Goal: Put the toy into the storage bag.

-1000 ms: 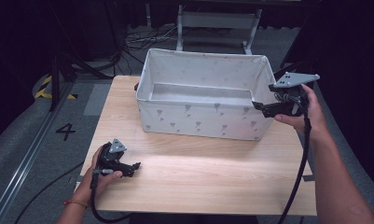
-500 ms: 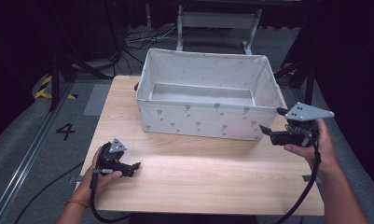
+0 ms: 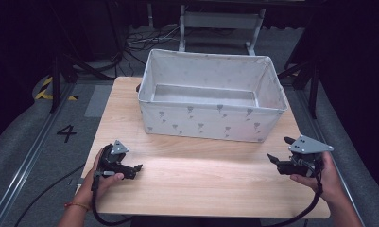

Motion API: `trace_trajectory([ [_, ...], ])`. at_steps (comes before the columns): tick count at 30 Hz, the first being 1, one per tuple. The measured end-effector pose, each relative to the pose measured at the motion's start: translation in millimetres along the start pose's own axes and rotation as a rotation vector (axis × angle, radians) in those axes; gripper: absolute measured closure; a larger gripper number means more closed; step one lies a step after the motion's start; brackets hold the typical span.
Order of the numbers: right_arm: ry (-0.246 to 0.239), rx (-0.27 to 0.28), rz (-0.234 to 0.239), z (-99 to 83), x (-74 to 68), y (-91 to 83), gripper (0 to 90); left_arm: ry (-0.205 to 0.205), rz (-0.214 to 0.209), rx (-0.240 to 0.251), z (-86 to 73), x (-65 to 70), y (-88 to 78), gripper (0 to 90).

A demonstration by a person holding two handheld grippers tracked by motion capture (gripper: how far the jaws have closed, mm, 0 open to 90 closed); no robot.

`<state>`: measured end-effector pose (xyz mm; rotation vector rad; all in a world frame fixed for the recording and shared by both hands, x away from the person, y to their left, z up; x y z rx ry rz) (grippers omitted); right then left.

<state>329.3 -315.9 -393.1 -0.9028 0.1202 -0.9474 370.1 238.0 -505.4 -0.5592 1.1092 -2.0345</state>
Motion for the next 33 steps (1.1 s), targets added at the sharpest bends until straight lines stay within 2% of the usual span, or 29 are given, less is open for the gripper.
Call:
trace_trajectory([
  [2,0.012,-0.008,0.016,-9.1,-1.0,4.6,20.9,0.003,0.003,0.002,0.1,-0.2,0.1,0.1],
  [3,0.03,-0.015,0.053,-16.7,-0.9,8.9,20.8,0.007,0.006,0.003,0.2,-0.6,0.0,0.1],
  [5,0.065,-0.008,0.068,-25.3,-2.1,13.8,21.7,0.003,0.003,0.002,0.1,-0.3,0.1,0.1],
  [6,0.068,-0.011,0.076,-30.4,-3.5,17.4,21.2,0.001,0.001,0.001,0.0,-0.1,0.0,0.1],
  [8,0.034,-0.053,0.036,-41.7,-7.7,27.7,21.0,0.0,-0.002,0.001,0.0,0.1,0.2,0.1],
  [10,0.045,-0.08,0.054,-50.8,-9.5,36.2,20.6,0.0,0.0,-0.001,0.0,0.0,-0.1,0.1],
  [13,0.075,-0.091,0.065,-62.8,-11.0,45.2,20.9,-0.003,-0.001,0.002,-0.1,0.3,0.2,0.1],
  [16,0.136,-0.084,0.097,-75.8,-12.1,51.9,21.1,-0.001,0.011,0.005,-0.1,0.2,0.0,0.1],
  [17,0.144,-0.082,0.089,-79.0,-12.4,53.1,21.1,-0.003,0.012,0.006,-0.2,0.4,-0.1,0.1],
  [19,0.174,-0.084,0.104,-83.5,-12.1,54.8,20.8,-0.002,0.013,0.006,-0.3,0.3,-0.2,0.2],
  [21,0.18,-0.098,0.086,-85.7,-11.6,56.4,19.6,-0.004,0.011,0.006,-0.3,0.4,-0.1,0.2],
  [22,0.206,-0.096,0.091,-86.3,-10.6,56.6,19.3,-0.004,0.011,0.006,-0.3,0.4,-0.1,0.2],
  [24,0.217,-0.102,0.093,-88.1,-10.5,58.6,18.8,-0.005,0.012,0.006,-0.3,0.5,-0.1,0.2],
  [27,0.204,-0.119,0.088,-91.1,-11.7,62.3,17.8,-0.005,0.015,0.005,-0.5,0.8,-0.4,0.3],
  [28,0.211,-0.115,0.093,-93.6,-12.3,64.7,16.3,-0.016,0.013,0.006,-0.9,1.7,-0.2,0.3],
  [30,0.247,-0.088,0.116,-98.5,-9.9,66.7,14.9,-0.012,0.019,0.007,-0.8,1.4,-0.4,0.3],
  [31,0.247,-0.088,0.116,-98.5,-9.9,66.7,14.9,-0.012,0.019,0.007,-0.8,1.4,-0.4,0.2],
  [32,0.264,-0.074,0.124,-100.4,-9.2,67.8,14.8,-0.02,0.009,0.004,-0.7,1.8,0.0,0.2],
  [33,0.282,-0.074,0.135,-101.3,-8.2,68.6,14.7,-0.01,0.02,0.005,-0.2,1.0,-0.2,0.0],
])
Point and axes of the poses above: each handheld gripper's, and its own axes: y roughly forward along the jaws, z roughly out of its top, x roughly to its right, the point moved 1 cm from there along y, roughly forward along the jaws, and after that the axes turned 8 degrees about -x, right-handed, at the moved point
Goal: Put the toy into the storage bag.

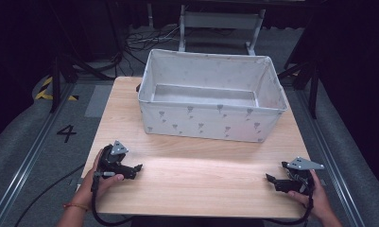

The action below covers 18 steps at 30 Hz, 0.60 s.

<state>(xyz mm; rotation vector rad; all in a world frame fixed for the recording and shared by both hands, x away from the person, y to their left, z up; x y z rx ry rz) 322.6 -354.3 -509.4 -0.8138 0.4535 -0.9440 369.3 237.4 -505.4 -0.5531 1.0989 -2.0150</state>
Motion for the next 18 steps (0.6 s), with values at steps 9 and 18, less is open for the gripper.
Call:
trace_trajectory([
  [9,0.011,-0.006,0.01,0.5,1.4,0.9,13.8,-0.001,-0.011,-0.005,0.7,0.0,0.7,0.0],
  [18,0.013,-0.007,0.01,0.5,1.4,0.8,13.6,0.003,-0.015,-0.001,2.7,-0.4,2.2,0.0],
])
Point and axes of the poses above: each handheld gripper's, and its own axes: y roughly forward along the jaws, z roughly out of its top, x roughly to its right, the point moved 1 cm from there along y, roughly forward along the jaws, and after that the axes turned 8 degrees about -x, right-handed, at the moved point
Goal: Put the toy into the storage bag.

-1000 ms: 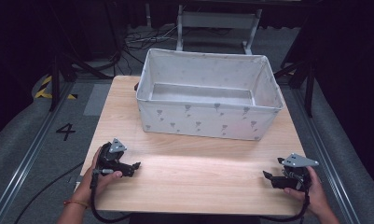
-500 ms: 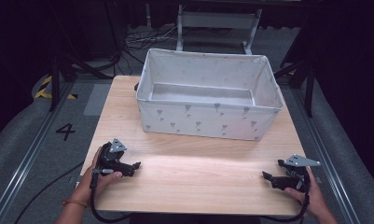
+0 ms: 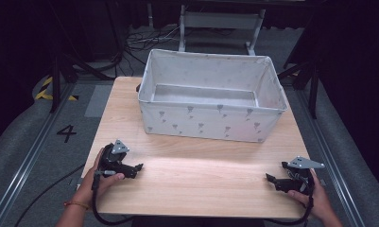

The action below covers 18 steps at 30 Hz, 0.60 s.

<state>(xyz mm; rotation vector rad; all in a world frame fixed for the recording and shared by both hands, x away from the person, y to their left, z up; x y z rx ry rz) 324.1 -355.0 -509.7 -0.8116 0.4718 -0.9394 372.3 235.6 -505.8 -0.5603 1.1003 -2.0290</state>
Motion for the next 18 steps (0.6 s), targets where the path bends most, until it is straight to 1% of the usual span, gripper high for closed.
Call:
trace_trajectory([
  [8,0.003,-0.001,-0.003,0.3,-0.3,0.2,13.4,-0.002,0.001,0.0,0.3,0.1,0.2,0.0],
  [11,0.007,-0.003,-0.007,0.7,-0.4,0.6,13.1,0.0,0.002,-0.002,0.6,-0.3,0.2,0.0],
  [12,0.007,-0.003,-0.007,0.7,-0.4,0.6,13.2,0.008,0.007,0.001,0.9,-1.0,0.3,0.0],
  [18,0.007,-0.003,-0.006,0.7,-0.2,0.7,13.1,0.008,0.007,0.001,0.9,-1.0,0.3,0.0],
])
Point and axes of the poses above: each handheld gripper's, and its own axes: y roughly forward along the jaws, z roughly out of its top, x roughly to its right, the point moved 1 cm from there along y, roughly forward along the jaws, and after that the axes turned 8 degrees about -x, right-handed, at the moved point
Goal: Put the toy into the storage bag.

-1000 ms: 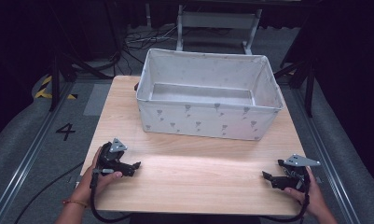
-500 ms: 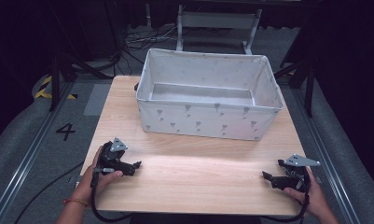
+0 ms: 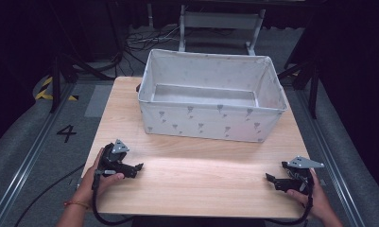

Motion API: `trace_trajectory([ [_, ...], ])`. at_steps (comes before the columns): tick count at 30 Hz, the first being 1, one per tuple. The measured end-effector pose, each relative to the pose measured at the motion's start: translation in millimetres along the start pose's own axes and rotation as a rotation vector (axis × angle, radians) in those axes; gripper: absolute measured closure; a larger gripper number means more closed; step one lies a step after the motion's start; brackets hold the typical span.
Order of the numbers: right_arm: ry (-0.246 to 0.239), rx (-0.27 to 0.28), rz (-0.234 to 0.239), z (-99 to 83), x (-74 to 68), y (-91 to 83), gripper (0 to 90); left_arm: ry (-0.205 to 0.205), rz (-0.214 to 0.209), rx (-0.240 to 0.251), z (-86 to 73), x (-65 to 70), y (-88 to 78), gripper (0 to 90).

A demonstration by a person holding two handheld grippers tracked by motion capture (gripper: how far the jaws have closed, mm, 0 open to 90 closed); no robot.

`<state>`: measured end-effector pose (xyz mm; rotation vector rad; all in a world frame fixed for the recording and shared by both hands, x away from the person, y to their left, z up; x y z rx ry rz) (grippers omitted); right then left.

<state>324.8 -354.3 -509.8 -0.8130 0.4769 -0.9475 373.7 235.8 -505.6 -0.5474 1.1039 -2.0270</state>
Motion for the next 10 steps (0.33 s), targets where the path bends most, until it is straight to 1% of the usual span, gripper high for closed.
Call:
trace_trajectory([
  [10,-0.002,0.0,0.002,0.0,0.3,0.1,13.0,0.0,0.0,0.001,0.0,0.0,0.0,0.0],
])
Point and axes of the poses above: each handheld gripper's, and its own axes: y roughly forward along the jaws, z roughly out of its top, x roughly to its right, the point moved 1 cm from there along y, roughly forward along the jaws, and after that the axes turned 8 degrees about -x, right-handed, at the moved point
